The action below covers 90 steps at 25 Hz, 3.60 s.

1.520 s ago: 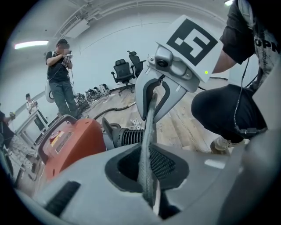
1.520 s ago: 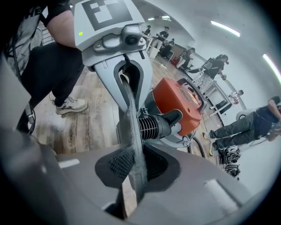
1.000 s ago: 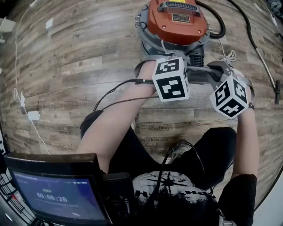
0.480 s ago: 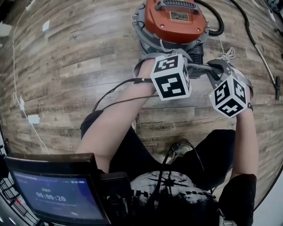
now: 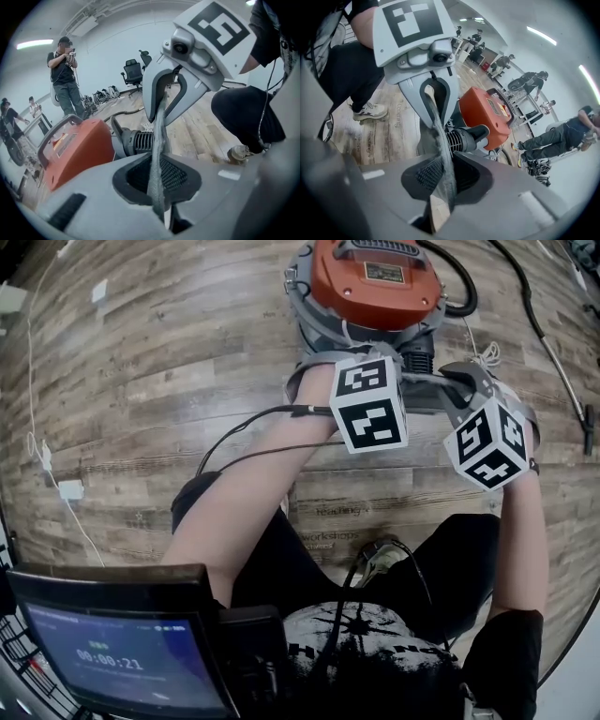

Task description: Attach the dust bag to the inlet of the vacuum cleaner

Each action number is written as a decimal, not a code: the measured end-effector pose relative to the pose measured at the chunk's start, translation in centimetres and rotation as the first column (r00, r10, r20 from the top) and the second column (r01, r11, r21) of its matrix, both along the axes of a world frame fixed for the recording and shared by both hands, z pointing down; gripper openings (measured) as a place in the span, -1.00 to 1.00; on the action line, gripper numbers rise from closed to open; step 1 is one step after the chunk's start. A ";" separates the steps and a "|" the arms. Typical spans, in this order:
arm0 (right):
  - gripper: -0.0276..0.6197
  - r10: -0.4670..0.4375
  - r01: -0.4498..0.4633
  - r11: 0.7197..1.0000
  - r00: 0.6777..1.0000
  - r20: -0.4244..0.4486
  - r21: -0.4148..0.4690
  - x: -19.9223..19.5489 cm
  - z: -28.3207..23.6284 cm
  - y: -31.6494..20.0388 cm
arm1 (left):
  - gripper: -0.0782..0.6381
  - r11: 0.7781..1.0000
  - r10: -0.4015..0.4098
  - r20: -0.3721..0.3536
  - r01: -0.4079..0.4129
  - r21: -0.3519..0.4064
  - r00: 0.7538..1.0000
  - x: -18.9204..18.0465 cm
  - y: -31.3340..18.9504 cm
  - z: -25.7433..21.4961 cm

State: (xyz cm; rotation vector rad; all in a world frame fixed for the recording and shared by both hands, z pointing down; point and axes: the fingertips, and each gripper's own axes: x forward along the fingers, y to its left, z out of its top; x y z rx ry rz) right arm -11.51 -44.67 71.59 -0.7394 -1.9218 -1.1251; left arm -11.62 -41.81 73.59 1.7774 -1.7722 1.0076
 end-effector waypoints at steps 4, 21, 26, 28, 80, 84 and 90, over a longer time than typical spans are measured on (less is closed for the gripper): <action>-0.73 0.085 -0.085 0.996 0.996 -0.014 -0.041 -0.2 1.7 -1.6 | -0.68 0.998 0.019 0.031 -0.021 0.060 0.999 0.3 -1.1 -1.5; -0.71 -0.020 0.018 0.998 0.999 0.030 0.053 -1.6 0.4 0.6 | -0.68 0.997 -0.060 -0.035 0.059 -0.044 0.998 -1.2 0.0 1.8; -0.72 0.089 -0.088 0.994 0.996 0.020 -0.063 -1.2 1.8 -1.2 | -0.68 0.999 -0.037 -0.026 0.038 0.023 0.999 -0.9 -1.0 0.2; -0.73 0.116 -0.115 0.991 0.993 0.015 -0.063 -1.1 2.6 -1.9 | -0.67 0.997 -0.030 -0.010 0.031 0.066 0.999 -0.9 -1.6 -1.0; -0.70 0.240 -0.231 0.966 0.968 0.075 -0.115 -2.0 3.2 -2.2 | -0.63 0.993 -0.042 0.007 0.041 0.110 0.999 -1.8 -2.3 -1.5; -0.70 0.252 -0.242 0.963 0.965 0.070 -0.119 -2.2 3.6 -2.5 | -0.63 0.992 -0.036 0.008 0.035 0.121 0.999 -1.7 -2.9 -1.7; -0.69 0.172 -0.171 0.985 0.979 0.111 -0.020 -2.7 1.5 -1.9 | -0.65 0.990 -0.090 -0.076 0.097 0.100 0.993 -1.7 -2.1 -0.7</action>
